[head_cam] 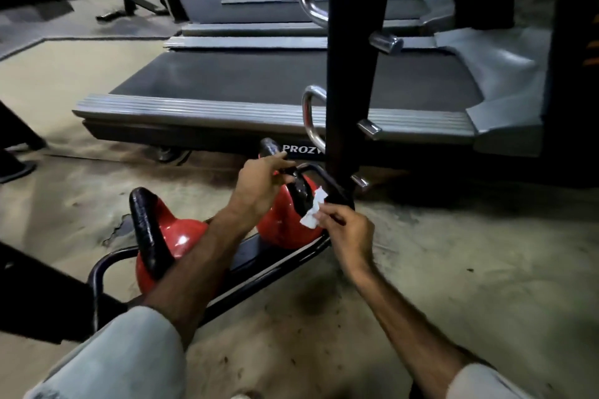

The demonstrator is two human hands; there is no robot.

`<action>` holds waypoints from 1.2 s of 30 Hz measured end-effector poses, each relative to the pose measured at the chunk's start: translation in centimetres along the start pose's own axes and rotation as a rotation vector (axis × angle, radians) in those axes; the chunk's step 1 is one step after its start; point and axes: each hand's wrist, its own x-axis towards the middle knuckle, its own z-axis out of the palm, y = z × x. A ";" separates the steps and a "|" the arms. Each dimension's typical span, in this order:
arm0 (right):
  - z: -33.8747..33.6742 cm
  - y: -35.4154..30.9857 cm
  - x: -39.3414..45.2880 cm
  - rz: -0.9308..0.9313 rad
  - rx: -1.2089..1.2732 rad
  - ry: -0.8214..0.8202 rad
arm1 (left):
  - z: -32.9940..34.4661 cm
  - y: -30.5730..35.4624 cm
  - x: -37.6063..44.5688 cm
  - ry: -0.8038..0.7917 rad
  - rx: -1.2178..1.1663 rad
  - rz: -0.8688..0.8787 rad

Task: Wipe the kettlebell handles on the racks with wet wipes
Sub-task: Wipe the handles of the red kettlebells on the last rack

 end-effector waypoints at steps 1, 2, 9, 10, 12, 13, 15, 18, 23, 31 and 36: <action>0.2 0.3 -0.1 0.014 0.019 0.028 | -0.2 -0.1 0.2 0.010 -0.020 -0.009; 0.6 0.1 0.4 0.009 0.036 0.056 | -0.3 -0.2 0.4 0.010 -0.022 -0.010; 2.1 -1.9 5.0 -0.013 0.037 -0.066 | -0.9 -1.1 0.7 0.022 0.014 0.037; 1.6 -0.8 4.4 0.011 0.005 -0.072 | -0.8 -1.1 0.7 0.034 0.038 0.030; 0.7 1.0 2.8 0.039 -0.011 -0.074 | -0.6 -1.2 1.1 0.013 0.084 0.055; 0.6 1.2 2.4 0.041 -0.001 -0.065 | -0.4 -1.4 1.3 -0.019 0.086 0.084; 1.1 0.0 3.3 0.022 0.033 -0.034 | -0.4 -1.6 1.8 -0.096 0.050 0.095; 2.7 -3.2 5.4 -0.067 0.068 -0.082 | -0.7 -1.8 2.0 -0.141 -0.020 0.073; 3.0 -4.4 4.5 -0.238 0.009 -0.070 | -0.9 -2.0 1.5 -0.109 -0.135 0.039; 0.5 0.2 1.1 -0.416 -0.169 0.044 | -0.3 -3.0 1.6 -0.048 -0.245 0.012; 1.3 -3.2 3.4 -0.700 -0.272 -0.036 | -0.5 -3.2 1.9 -0.029 -0.340 -0.025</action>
